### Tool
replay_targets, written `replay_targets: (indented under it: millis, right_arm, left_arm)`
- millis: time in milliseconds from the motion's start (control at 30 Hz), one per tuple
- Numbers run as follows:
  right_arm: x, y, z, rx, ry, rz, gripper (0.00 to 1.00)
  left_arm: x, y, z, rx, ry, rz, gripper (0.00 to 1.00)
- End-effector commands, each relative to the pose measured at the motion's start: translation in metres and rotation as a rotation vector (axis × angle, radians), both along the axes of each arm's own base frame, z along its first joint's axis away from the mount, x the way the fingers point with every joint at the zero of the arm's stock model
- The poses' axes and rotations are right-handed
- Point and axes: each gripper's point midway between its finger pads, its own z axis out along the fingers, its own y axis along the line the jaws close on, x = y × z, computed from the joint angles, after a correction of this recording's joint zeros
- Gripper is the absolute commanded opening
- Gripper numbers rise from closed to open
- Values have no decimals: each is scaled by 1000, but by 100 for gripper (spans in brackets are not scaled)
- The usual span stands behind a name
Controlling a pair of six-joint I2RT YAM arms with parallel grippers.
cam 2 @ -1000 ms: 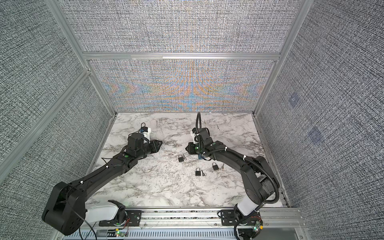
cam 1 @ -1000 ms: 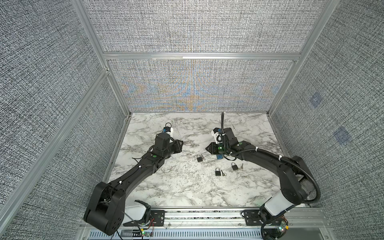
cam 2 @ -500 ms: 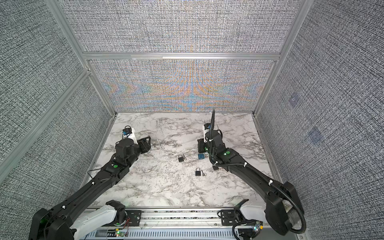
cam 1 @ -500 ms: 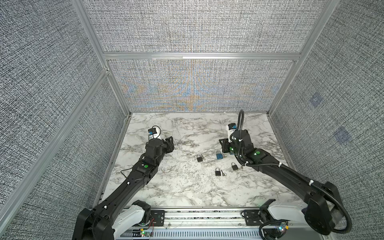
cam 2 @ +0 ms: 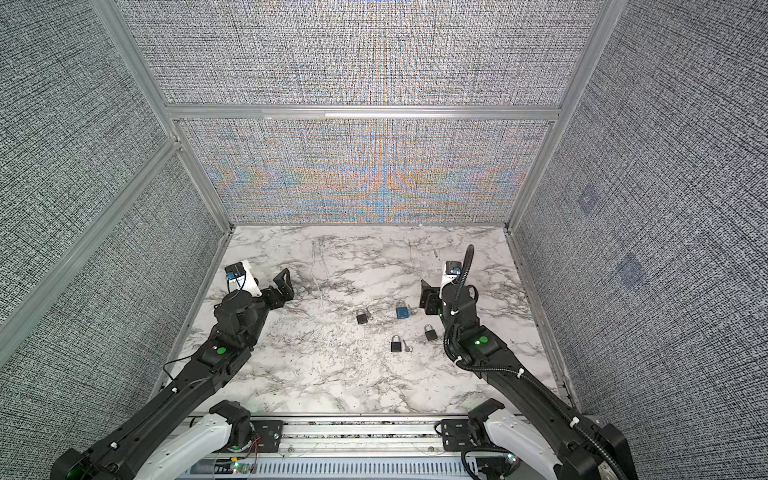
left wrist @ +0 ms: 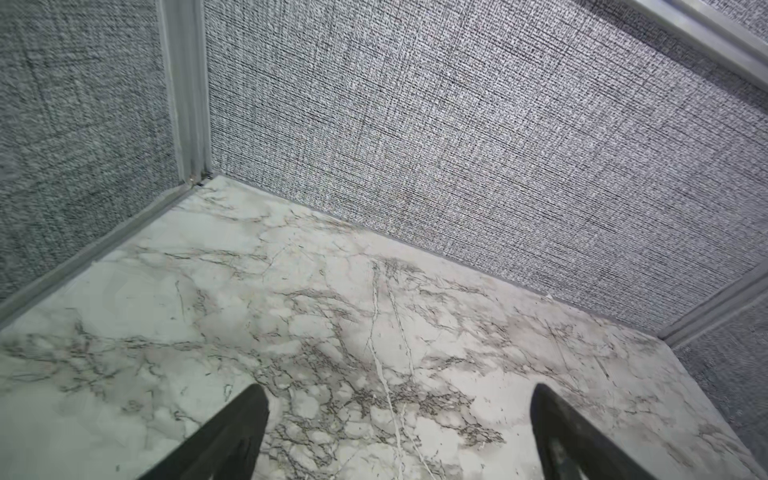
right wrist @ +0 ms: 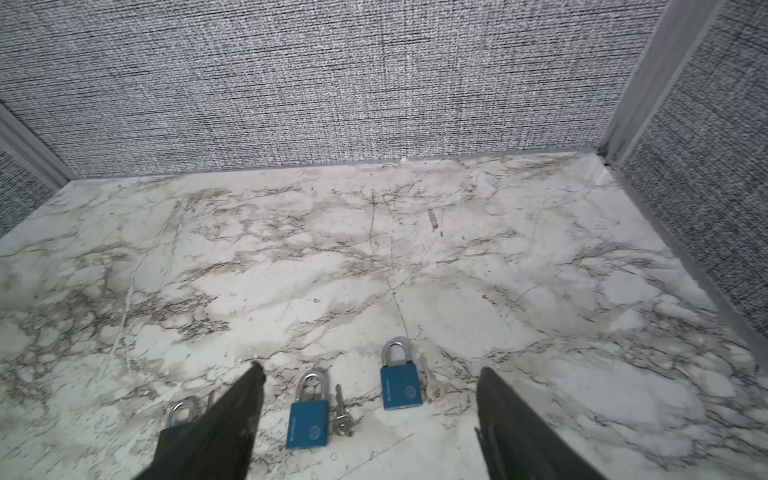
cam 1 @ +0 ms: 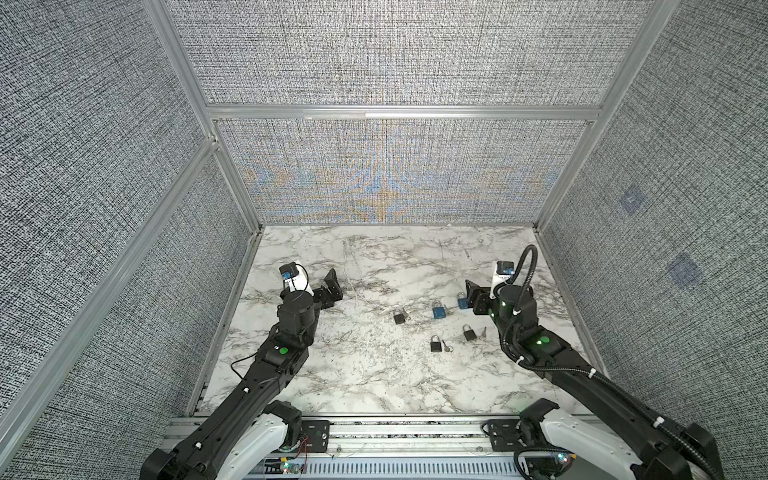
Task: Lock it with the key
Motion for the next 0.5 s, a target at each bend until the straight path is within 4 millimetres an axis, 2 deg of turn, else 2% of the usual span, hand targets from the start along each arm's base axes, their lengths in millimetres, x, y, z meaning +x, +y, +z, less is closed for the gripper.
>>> replay_targets:
  millis: [0, 100, 300, 467]
  right_arm:
    - [4, -15, 4, 23, -37, -51, 94]
    - [6, -27, 1, 64, -57, -74, 99]
    - [13, -64, -3, 93, -102, -187, 99]
    - [19, -95, -22, 43, -74, -293, 99]
  left_arm:
    - [3, 13, 17, 61, -71, 68, 99]
    - [4, 21, 18, 83, -82, 111, 99]
    - [2, 40, 8, 196, -111, 206, 99]
    - [0, 63, -4, 341, -110, 292, 99]
